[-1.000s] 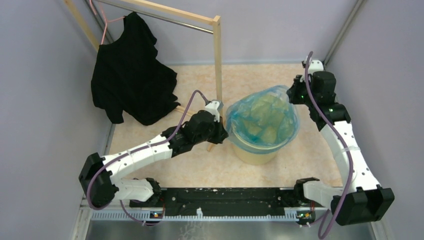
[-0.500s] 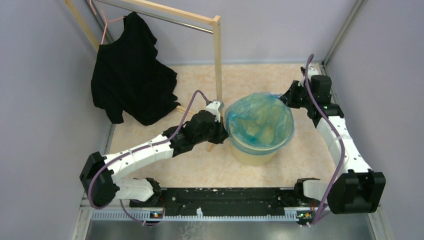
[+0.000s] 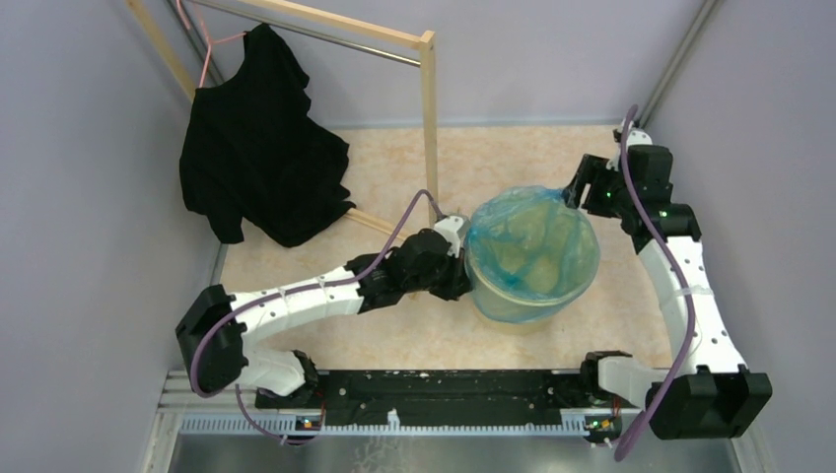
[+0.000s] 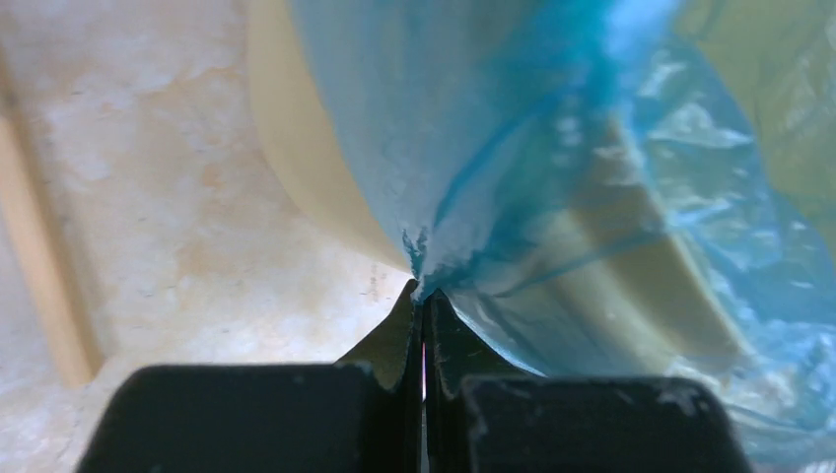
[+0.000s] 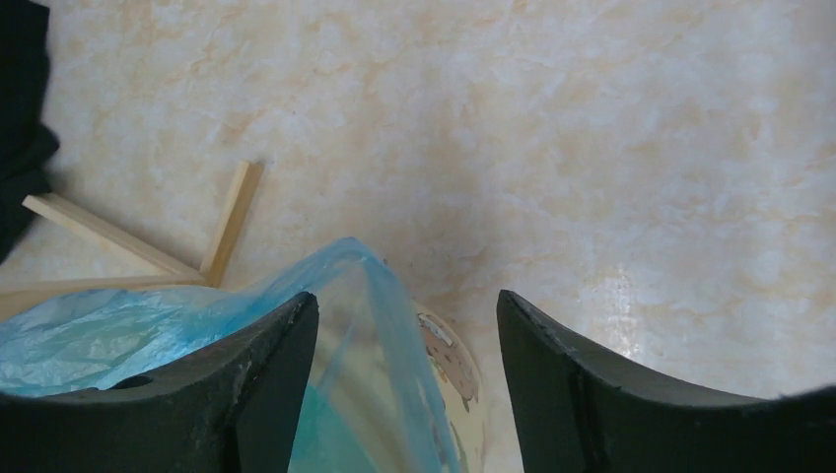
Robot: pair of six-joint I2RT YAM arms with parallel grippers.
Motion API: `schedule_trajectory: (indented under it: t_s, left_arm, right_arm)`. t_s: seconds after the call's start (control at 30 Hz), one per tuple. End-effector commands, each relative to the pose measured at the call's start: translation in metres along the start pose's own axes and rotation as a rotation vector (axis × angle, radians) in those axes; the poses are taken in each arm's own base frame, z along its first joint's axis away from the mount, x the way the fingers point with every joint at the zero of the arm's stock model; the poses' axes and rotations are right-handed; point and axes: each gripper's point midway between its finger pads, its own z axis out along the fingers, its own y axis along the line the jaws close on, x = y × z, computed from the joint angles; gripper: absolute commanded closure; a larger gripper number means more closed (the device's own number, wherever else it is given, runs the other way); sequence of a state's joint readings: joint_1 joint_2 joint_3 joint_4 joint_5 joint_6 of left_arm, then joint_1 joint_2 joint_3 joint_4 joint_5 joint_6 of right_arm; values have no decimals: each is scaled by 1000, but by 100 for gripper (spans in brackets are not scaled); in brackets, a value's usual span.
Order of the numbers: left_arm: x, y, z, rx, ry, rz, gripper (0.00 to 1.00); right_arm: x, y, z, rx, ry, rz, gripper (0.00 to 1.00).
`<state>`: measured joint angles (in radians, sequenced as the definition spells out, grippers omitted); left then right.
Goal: Put the trash bags into the trash bin
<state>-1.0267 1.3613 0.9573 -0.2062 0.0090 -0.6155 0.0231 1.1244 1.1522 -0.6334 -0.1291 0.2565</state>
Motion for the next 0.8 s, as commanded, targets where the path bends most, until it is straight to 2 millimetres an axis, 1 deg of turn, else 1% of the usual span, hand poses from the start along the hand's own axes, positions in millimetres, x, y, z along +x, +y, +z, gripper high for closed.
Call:
schedule_trajectory:
  t_s: [0.0,0.07,0.13,0.23,0.33,0.4,0.43,0.53,0.6,0.67,0.73,0.77]
  left_arm:
    - [-19,-39,2,115,-54,-1,99]
    - [-17,-34,3,88,-45,-3,94]
    - [-19,-28,-1,58,-58,4,88]
    - [-23,-18,-9,15,-92,9,77]
    - [-24,-9,-19,-22,-114,10,66]
    - [-26,-1,-27,-59,-132,7,61]
    - [-27,3,-32,-82,-143,7,59]
    - [-36,16,-49,-145,-195,8,50]
    - [-45,16,-61,-145,-243,14,46]
    - [-55,13,-71,-132,-288,19,42]
    - [-63,11,-78,-123,-326,23,38]
    - [-66,10,-81,-120,-338,26,36]
  right_arm:
    - [-19,-13,-29,107,-37,-53,31]
    - [-25,-22,-41,165,-51,-76,27]
    - [-33,-23,-54,182,-75,-93,22]
    - [-41,-17,-73,168,-96,-102,20]
    - [-48,-4,-87,115,-116,-106,20]
    - [-49,16,-94,6,-115,-109,20]
    - [-47,30,-97,-68,-109,-102,20]
    - [-33,77,-100,-315,-50,-62,20]
    - [-21,109,-103,-456,-13,-33,20]
    - [-7,134,-101,-539,18,0,19]
    - [4,152,-95,-593,38,50,19]
    - [5,158,-91,-612,35,82,20]
